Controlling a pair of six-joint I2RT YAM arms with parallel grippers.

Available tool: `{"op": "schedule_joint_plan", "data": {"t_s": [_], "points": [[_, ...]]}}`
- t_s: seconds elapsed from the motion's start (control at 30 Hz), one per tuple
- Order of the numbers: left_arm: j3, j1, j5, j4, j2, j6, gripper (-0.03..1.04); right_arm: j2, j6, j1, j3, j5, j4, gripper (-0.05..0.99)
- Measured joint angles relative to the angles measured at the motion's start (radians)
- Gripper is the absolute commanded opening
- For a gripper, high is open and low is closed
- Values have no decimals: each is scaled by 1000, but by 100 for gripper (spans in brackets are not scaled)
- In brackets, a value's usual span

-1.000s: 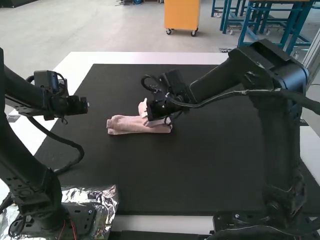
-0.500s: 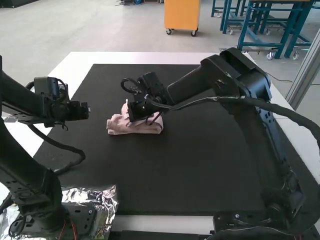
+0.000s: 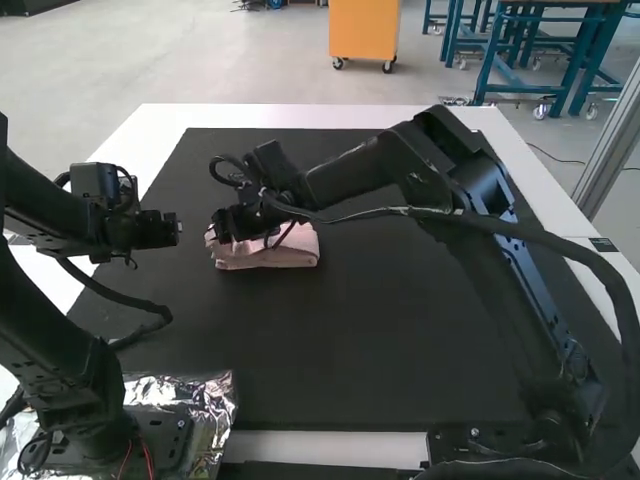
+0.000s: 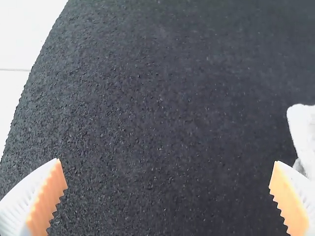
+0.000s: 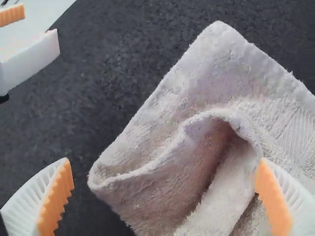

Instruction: Fold the towel.

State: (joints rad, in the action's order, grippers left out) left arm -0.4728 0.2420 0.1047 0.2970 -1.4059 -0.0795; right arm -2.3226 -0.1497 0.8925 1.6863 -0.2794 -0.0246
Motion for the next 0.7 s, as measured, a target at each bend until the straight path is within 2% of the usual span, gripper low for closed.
{"op": "schedule_joint_plan", "data": {"t_s": [0.2, 0.23, 0.27, 0.3, 0.33, 0.37, 0.5, 0.7], "points": [[0, 0, 0, 0, 0, 0, 97, 38, 16, 0, 18, 8, 37, 88], [0, 0, 0, 0, 0, 0, 97, 58, 18, -2, 14, 10, 38, 78], [0, 0, 0, 0, 0, 0, 97, 81, 21, -4, 7, 9, 35, 63], [0, 0, 0, 0, 0, 0, 97, 106, 22, -7, -2, 5, 32, 41], [0, 0, 0, 0, 0, 0, 97, 131, 24, -12, -13, -1, 29, 12], [0, 0, 0, 1, 0, 0, 97, 156, 23, -20, -29, -12, 23, -3], [0, 0, 0, 3, 0, 0, 97, 216, 21, -62, -129, -51, -96, -2], [0, 0, 0, 4, 18, 0, 97, 193, 14, -92, -263, -77, -224, -3]]}}
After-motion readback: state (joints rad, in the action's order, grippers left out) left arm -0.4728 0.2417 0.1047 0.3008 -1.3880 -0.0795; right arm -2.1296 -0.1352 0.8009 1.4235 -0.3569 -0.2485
